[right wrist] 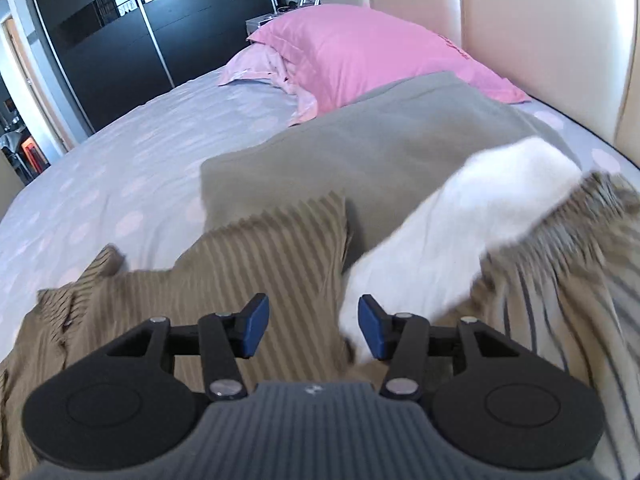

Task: Fold clothes
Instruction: 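Grasp the opposite shirt side edge with the right gripper and lift it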

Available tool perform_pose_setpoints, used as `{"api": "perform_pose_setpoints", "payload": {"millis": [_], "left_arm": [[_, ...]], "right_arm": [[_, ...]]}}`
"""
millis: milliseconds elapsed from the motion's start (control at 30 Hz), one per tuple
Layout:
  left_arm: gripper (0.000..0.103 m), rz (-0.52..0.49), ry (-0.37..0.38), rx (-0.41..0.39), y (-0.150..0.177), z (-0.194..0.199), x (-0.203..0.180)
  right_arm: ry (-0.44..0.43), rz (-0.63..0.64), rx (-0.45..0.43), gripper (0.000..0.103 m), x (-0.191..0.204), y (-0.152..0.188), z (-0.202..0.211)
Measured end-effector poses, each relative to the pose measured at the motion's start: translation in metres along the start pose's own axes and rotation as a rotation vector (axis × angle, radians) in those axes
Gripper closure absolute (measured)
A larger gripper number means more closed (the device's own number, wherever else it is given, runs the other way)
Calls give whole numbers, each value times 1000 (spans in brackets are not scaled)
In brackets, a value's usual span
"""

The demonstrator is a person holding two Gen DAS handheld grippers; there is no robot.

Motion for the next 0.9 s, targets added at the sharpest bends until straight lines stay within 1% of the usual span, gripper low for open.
{"api": "perform_pose_setpoints", "payload": {"millis": [100, 167, 367, 433, 467, 533, 567, 600, 667, 800, 900], "left_arm": [[77, -11, -55, -5, -8, -15, -3], [77, -12, -69, 7, -11, -23, -5], [76, -36, -62, 38, -14, -41, -15], [76, -43, -63, 40, -14, -43, -17], [75, -46, -59, 44, -14, -45, -18], [75, -53, -55, 55, -13, -47, -19], [75, -57, -55, 63, -12, -49, -20], [75, -59, -52, 75, -11, -51, -20], [75, -55, -40, 90, -9, -52, -20], [75, -62, -23, 88, -8, -48, -24], [75, -73, -4, 87, -7, -45, -29]], "right_arm": [[-12, -9, 28, 50, -2, -12, -24], [-7, -6, 57, 50, -2, -17, -41], [36, -6, 113, 51, -7, -19, -87], [47, -12, 122, 56, -10, -20, -100], [46, -14, 128, 62, -11, -20, -105], [43, -9, 133, 78, -11, -18, -111], [41, -1, 131, 91, -10, -17, -112], [40, 7, 129, 97, -8, -17, -113], [36, 31, 101, 101, -1, -19, -105], [-9, 118, 56, 101, 27, -29, -75], [-26, 205, 33, 101, 57, -36, -53]]}}
Point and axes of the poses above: each gripper's, at about its wrist camera, not at the fingertips, and z roughly against the way its jaws point, x to its left, y to its underside, the point moved 6 cm from there along -z, roughly the way its jaws point, and after that the axes turned 4 degrees about z, right-handed, at the moved point
